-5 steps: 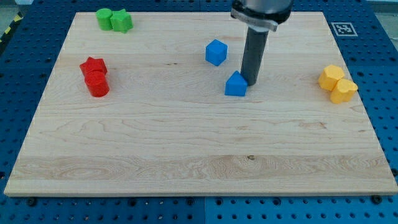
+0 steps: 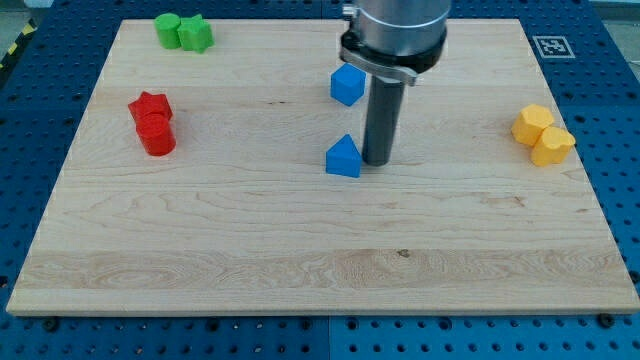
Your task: Move blue triangle diagonally below
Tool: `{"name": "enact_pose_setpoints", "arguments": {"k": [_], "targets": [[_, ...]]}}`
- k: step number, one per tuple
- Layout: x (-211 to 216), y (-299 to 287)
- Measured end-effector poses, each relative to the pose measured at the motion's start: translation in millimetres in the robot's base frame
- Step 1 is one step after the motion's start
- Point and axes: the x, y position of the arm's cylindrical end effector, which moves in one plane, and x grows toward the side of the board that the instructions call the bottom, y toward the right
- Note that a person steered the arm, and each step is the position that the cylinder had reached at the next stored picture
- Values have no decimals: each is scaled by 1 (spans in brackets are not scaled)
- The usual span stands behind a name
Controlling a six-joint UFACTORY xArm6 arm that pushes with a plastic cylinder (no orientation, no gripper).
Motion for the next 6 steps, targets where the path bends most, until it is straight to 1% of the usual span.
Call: {"name": "enact_pose_setpoints", "arguments": {"k": [1, 2, 3, 4, 5, 6], "targets": [[-8, -33], [7, -71], [9, -87], [9, -88], [17, -93], [36, -107]]}}
